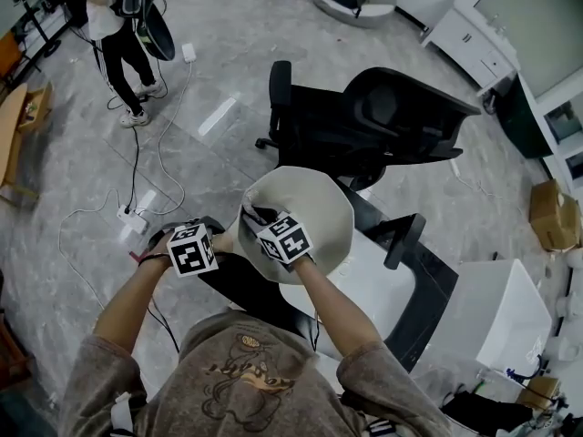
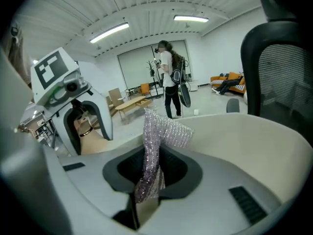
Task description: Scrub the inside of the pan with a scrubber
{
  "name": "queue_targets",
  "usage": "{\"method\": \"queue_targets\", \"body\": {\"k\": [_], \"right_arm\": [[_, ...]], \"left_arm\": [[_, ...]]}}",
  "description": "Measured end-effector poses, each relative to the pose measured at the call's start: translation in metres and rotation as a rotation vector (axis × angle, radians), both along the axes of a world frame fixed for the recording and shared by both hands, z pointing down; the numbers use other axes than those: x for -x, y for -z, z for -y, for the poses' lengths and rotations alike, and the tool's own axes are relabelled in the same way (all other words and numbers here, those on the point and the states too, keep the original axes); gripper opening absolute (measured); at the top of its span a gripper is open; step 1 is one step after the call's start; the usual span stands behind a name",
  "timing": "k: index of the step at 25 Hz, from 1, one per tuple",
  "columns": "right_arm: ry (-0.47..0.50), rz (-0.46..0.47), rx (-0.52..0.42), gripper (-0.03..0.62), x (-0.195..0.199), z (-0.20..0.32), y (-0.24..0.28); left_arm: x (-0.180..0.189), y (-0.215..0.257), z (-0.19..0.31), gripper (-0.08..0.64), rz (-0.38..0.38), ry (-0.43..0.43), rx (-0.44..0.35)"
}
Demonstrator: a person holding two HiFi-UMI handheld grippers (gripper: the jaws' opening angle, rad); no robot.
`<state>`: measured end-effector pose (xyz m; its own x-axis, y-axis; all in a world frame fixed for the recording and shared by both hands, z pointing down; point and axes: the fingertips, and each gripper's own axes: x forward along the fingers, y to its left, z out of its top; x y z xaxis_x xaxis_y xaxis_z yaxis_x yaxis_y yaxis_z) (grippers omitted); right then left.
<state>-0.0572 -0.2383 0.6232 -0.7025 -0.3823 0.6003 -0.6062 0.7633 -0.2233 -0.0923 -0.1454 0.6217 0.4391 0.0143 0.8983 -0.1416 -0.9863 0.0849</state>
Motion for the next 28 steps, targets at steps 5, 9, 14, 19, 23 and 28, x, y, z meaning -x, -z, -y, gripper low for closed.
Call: {"method": "queue_targets", "body": {"k": [5,9,14,19,23,28], "right_arm": [[-0.079,-0.085,-0.108,0.087,-0.008,0.022,-0.009],[-0.153,-0.156,-0.173,0.089,-0.023,0.04,-0.014],[-0.234,-0.294,-0.204,0.087,-0.063,0.063,-0.023],[-0.181,-0.439,-0.226,0.087,-0.09,0.065,-0.036],[-0.17,-0.516,-0.224,0.087,-0.114,0.062,-0.043],[-0.176,-0.57,-0.166,0.087,-0.142,0.052,-0.047]], "left_arm": [[0.001,0.0,-0.001,0.244,0.004,-0.031,0.006],[0.001,0.001,0.0,0.244,0.007,-0.04,0.012],[0.002,0.0,0.0,0.244,0.006,-0.041,0.02],[0.002,0.0,-0.001,0.244,0.012,-0.042,0.022],[0.001,0.0,-0.001,0.242,0.011,-0.04,0.022],[0.002,0.001,-0.002,0.241,0.001,-0.028,0.024]]}}
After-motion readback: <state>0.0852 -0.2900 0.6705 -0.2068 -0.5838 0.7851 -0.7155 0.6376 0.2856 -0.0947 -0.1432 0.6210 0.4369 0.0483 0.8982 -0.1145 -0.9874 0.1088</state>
